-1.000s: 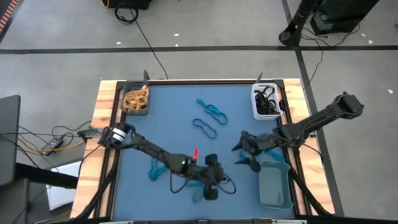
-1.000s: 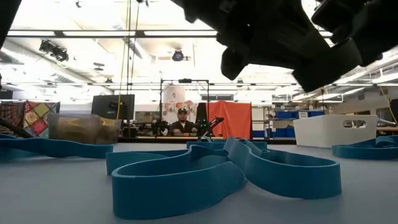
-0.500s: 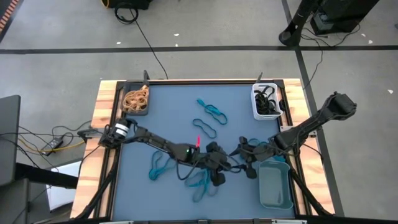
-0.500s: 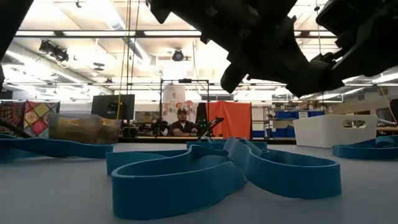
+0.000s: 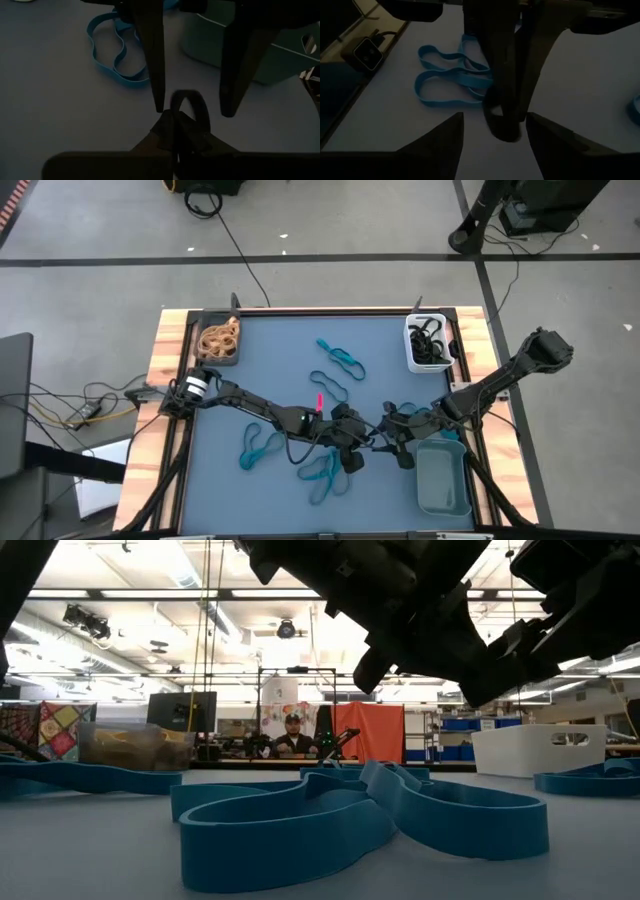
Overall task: Sort rubber bands into baskets
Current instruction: Put the black rubber band into the white bin
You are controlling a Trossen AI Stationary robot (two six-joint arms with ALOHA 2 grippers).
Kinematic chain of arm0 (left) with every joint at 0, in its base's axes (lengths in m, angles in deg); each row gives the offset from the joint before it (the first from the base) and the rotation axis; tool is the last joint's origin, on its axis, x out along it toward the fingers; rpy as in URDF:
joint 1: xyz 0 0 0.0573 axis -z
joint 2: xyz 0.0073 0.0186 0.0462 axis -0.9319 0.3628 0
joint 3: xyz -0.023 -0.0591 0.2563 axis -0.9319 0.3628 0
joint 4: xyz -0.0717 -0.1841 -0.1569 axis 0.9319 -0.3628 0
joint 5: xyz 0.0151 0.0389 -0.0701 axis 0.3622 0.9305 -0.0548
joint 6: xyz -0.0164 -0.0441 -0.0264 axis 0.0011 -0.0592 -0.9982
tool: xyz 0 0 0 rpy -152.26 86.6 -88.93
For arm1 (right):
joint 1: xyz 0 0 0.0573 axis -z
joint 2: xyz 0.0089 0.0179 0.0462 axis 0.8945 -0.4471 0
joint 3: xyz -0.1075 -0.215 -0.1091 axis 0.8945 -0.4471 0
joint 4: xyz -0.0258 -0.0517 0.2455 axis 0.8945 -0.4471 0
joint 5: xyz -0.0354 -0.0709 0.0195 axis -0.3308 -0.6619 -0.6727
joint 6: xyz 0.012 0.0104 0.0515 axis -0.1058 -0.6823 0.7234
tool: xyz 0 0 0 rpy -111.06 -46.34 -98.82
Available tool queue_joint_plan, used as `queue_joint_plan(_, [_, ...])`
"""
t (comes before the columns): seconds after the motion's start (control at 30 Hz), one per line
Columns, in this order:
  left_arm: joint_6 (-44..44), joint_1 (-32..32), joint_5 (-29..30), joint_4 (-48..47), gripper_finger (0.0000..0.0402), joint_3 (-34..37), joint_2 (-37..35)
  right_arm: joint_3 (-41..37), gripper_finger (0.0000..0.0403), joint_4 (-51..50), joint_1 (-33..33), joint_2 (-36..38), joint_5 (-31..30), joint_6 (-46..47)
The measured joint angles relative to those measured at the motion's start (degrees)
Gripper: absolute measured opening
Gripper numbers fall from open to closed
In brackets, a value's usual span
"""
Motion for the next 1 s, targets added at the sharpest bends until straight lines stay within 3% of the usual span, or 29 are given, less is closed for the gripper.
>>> queue_joint_plan(0.2, [-2.82,0.02,-0.07,0.16,0.0026,-0.01,-0.02,0.00,0.0169,0.01,0.02,0.00,-0.18,0.00])
queue_joint_plan(0.57, [-2.95,-0.07,-0.05,0.12,0.0127,-0.01,-0.04,0.00,0.0010,0.36,0.02,0.00,0.19,-1.11])
queue_joint_plan(0.73, [-2.07,-0.09,0.14,-1.41,0.0149,-0.01,-0.24,0.00,0.0021,0.12,0.43,0.00,0.21,0.43])
queue_joint_plan(0.87, [-1.17,-0.05,0.09,-7.80,0.0153,-0.03,-1.46,0.00,0.0029,-1.09,0.48,0.00,0.04,2.52])
queue_joint_plan(1.0, [0.21,0.88,1.68,-9.80,0.0154,-0.02,-2.71,-0.05,0.0059,-3.68,0.48,-1.53,1.96,1.79])
